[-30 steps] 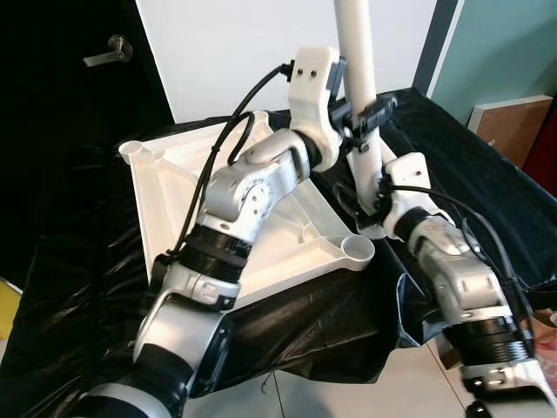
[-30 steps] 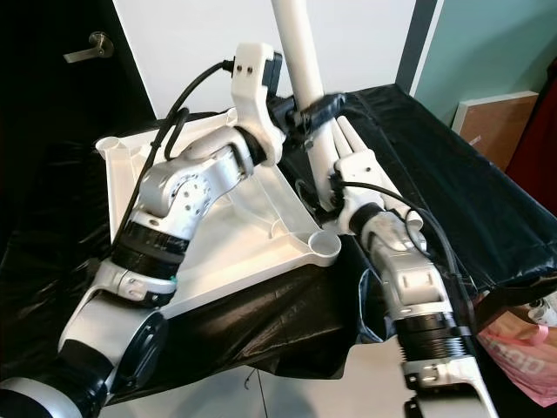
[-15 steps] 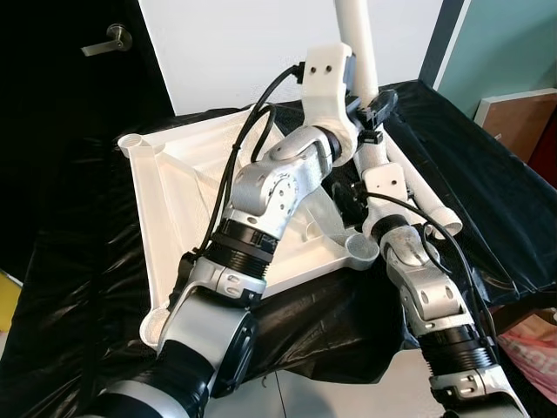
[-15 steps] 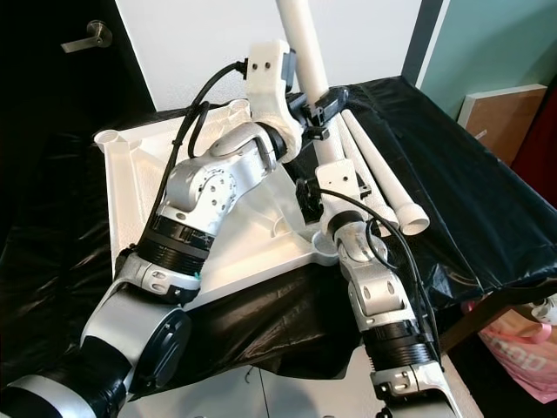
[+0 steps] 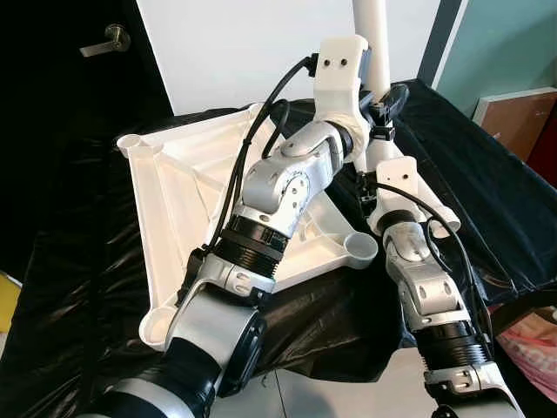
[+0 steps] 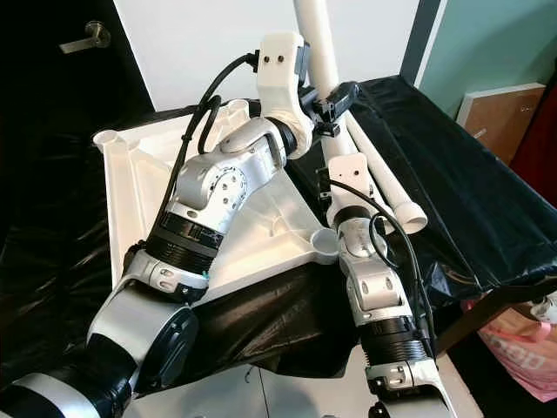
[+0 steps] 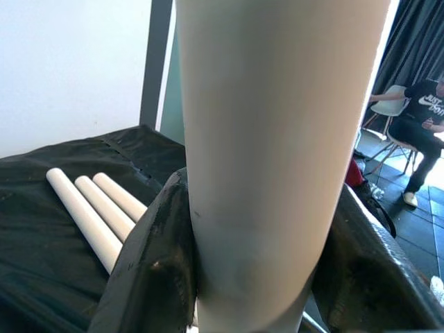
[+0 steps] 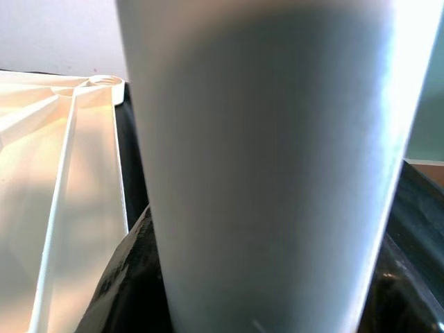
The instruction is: Building children table
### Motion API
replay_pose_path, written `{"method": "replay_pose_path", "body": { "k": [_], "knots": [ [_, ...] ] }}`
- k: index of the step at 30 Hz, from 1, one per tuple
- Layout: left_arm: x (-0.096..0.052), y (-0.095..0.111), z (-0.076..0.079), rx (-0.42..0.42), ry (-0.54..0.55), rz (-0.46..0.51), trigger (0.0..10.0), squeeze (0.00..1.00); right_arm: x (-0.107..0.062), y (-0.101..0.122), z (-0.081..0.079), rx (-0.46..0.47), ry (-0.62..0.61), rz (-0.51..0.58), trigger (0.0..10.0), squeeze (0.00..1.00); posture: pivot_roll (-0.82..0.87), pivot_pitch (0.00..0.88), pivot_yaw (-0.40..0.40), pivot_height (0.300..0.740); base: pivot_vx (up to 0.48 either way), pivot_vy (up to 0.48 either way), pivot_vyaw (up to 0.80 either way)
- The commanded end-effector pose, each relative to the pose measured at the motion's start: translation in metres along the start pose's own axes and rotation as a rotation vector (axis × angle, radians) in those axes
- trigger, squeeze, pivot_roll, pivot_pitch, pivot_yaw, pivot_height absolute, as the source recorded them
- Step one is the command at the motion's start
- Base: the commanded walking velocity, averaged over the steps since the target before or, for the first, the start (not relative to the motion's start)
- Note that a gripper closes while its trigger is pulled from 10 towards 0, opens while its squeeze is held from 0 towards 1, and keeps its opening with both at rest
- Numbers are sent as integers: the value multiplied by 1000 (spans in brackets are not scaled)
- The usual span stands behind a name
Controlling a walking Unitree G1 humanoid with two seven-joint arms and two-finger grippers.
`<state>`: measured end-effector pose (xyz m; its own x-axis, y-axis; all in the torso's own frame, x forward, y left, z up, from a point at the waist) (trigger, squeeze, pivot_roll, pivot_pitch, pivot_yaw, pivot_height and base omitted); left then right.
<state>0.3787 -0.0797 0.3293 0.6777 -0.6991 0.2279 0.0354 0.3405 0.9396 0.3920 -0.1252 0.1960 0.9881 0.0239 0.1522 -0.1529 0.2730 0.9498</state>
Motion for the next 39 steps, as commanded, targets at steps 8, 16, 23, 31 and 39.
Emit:
{"method": "replay_pose_path", "body": {
  "k": [8,16,23,31,39],
  "knots": [
    [2,22,30,31,-130,98,10000,0,2,-12,-17,17,73,-59,0,0,-251,19,41,740,0,0,0],
    [-6,33,35,-1,-197,166,10000,1000,6,-20,-6,120,11,-115,10000,0,-228,13,40,740,0,0,0],
    [-15,41,22,54,-171,210,10000,0,10,-25,4,160,-38,-130,10000,0,-212,3,40,740,0,0,0],
    [-36,26,6,98,-146,210,10000,0,8,-27,7,182,-38,-119,10000,0,-199,0,38,740,0,0,0],
    [-57,-19,-7,200,-125,124,10000,0,4,-28,1,175,7,-75,10000,0,-192,0,33,740,0,0,0]
  ]
}}
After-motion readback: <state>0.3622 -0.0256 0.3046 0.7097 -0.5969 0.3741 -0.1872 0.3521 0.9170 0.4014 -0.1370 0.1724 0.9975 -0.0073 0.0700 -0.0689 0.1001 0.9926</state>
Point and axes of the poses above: a point about 5 cm out from each wrist's last joint towards the gripper, its own x axis pointing out of the wrist towards the gripper, its own y axis along the axis of the wrist's last joint, z = x × y, the point moved 6 cm from there along x, pointing out of the wrist towards the gripper, and after that the axes turned 4 degrees about -x, right-handed, at the moved point
